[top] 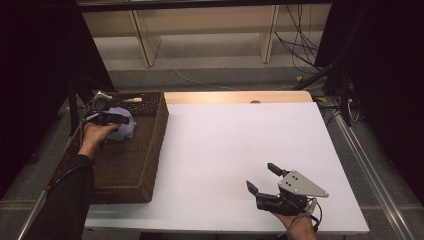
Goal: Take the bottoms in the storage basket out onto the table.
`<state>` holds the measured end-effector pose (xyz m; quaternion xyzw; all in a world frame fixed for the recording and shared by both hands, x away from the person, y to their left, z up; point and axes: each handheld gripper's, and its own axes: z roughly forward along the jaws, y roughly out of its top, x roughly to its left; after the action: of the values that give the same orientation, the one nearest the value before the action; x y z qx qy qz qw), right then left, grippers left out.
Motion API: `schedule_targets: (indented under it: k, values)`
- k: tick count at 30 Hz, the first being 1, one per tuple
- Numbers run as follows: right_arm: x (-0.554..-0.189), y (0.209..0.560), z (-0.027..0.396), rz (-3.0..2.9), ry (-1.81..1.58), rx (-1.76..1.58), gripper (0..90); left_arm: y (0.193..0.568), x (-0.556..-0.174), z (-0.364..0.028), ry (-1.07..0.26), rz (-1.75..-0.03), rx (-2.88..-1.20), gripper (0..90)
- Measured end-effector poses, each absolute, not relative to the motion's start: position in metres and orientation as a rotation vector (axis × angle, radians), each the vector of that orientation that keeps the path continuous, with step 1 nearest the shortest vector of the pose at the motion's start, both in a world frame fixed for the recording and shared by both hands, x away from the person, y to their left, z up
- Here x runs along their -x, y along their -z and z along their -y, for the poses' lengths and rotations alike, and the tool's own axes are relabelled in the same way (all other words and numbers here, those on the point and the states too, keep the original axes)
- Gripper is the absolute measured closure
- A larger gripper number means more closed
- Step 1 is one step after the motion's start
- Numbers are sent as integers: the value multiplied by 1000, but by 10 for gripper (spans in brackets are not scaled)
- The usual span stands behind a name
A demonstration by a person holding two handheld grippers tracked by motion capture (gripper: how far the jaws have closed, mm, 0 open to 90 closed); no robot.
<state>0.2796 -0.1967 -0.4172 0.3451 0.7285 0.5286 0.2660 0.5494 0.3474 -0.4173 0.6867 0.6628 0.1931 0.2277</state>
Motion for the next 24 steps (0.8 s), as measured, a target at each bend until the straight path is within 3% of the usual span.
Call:
schedule_targets:
  k: [24]
  values:
    - [-280, 418, 197, -1969, -1422, -934, 189, 441, -558, -350, -458, -1916, -1890, 193]
